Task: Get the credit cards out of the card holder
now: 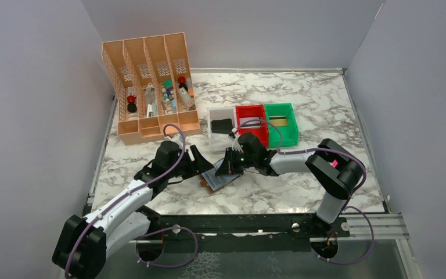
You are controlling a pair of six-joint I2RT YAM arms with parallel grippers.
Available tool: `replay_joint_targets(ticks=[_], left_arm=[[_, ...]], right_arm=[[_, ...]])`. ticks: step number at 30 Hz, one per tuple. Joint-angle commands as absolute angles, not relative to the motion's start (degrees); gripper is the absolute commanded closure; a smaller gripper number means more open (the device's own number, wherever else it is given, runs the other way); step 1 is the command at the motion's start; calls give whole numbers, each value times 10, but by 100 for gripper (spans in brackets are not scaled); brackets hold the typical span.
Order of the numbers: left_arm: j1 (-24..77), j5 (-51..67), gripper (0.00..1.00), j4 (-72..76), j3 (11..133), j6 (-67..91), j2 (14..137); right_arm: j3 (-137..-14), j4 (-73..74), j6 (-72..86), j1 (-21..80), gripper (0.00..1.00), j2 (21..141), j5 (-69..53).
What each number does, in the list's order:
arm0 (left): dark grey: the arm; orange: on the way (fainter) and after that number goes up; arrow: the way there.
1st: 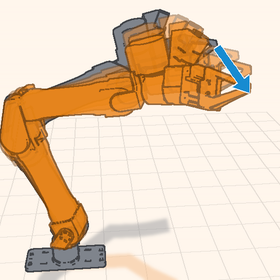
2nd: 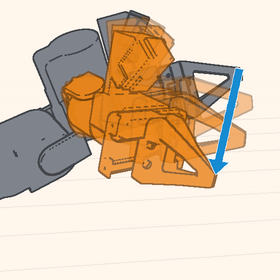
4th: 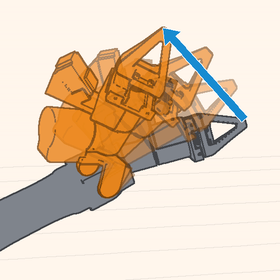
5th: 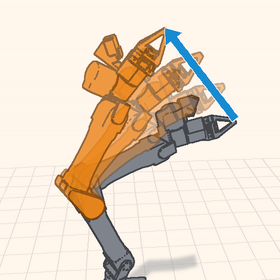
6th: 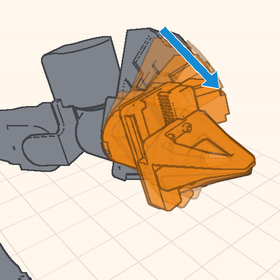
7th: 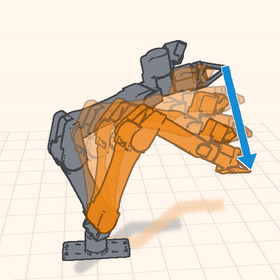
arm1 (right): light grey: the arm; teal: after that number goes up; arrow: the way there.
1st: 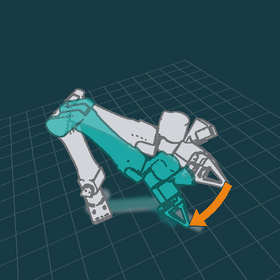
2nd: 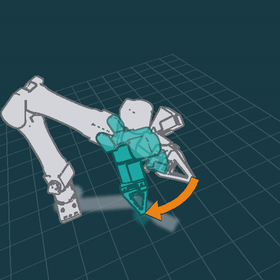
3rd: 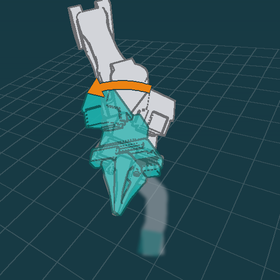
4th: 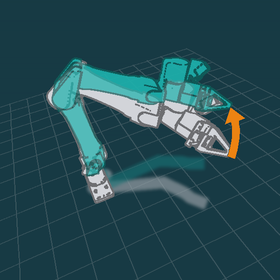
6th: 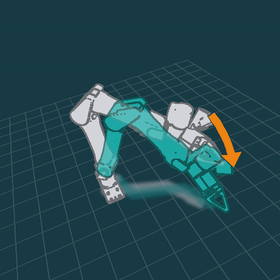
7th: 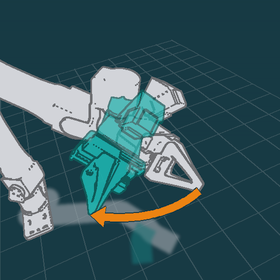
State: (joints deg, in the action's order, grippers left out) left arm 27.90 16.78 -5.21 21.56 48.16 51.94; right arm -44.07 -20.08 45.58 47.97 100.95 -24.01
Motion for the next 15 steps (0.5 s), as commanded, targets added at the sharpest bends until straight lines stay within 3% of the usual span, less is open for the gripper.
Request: replay_joint_targets(ticks=[1, 15], left_arm=[[290, 194, 30, -1, 207, 484, 542], [360, 153, 30, 87, 213, 515, 621]], right_arm=[[-433, -231, 465, 472, 99, 1001, -260], [-413, -249, 471, 460, 99, 991, -272]])
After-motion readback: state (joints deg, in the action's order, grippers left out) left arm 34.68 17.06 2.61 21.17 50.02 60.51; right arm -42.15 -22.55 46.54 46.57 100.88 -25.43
